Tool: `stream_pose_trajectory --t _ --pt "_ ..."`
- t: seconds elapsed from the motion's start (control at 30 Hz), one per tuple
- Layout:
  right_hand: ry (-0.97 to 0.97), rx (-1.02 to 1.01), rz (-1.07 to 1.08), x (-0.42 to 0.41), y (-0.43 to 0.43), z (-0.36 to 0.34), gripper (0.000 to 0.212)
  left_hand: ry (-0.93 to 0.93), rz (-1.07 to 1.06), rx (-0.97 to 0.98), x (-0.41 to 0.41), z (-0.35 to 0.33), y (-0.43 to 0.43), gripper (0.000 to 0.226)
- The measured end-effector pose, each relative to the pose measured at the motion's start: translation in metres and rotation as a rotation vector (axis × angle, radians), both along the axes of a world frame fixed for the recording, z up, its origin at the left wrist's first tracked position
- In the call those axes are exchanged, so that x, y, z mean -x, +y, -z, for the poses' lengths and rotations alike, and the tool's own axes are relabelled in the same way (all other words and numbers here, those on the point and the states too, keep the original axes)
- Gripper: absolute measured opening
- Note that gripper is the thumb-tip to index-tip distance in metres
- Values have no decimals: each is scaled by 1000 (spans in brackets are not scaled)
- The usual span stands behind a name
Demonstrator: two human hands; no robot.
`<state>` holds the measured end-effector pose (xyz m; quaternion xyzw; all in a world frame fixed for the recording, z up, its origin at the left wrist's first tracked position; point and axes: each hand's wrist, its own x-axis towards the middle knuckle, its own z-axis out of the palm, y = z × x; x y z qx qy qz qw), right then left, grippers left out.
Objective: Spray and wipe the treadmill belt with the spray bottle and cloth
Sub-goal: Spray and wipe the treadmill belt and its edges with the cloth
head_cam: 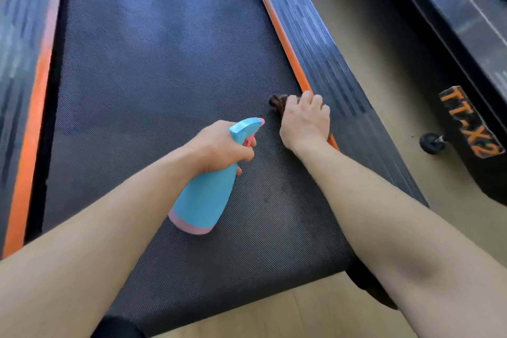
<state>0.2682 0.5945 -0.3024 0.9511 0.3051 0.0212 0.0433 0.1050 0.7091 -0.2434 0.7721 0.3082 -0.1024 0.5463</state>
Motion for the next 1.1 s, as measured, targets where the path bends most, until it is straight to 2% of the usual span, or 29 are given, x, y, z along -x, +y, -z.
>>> stream_pose_trajectory --t 0.1,0.2,0.3,0.4,0.47,0.57,0.67,0.77,0.87,0.93,1.03,1.1 --pt "18 -14 5 -2 5 1 32 3 -18 18 2 1 2 24" --pt "-37 -79 -41 34 -47 11 26 3 -20 36 2 -2 2 27" --pt "-84 -86 -83 61 -89 22 29 6 -11 39 2 -7 2 22" --pt "-128 -84 -87 49 -76 26 24 20 -5 31 3 -10 1 35" --pt "-147 -110 -91 33 -50 24 21 24 -13 28 3 -10 1 27" --pt "-51 -78 -63 16 -20 18 24 10 -51 17 2 -10 0 23" --pt "-54 -105 -48 30 -31 16 29 12 -73 -5 3 -10 -5 12" --pt "-67 -152 -168 72 -71 18 39 25 -98 -12 6 -12 -8 23" --pt "-43 -114 -299 84 -93 18 44 37 -117 -4 12 -13 -5 26" --pt "-38 -124 -297 69 -79 19 42 49 -140 -14 18 -13 -2 29" --pt "-20 -138 -238 37 -27 18 36 58 -166 -13 27 -10 1 20" --pt "28 -122 -182 25 -1 17 34 70 -176 -17 34 -10 1 28"
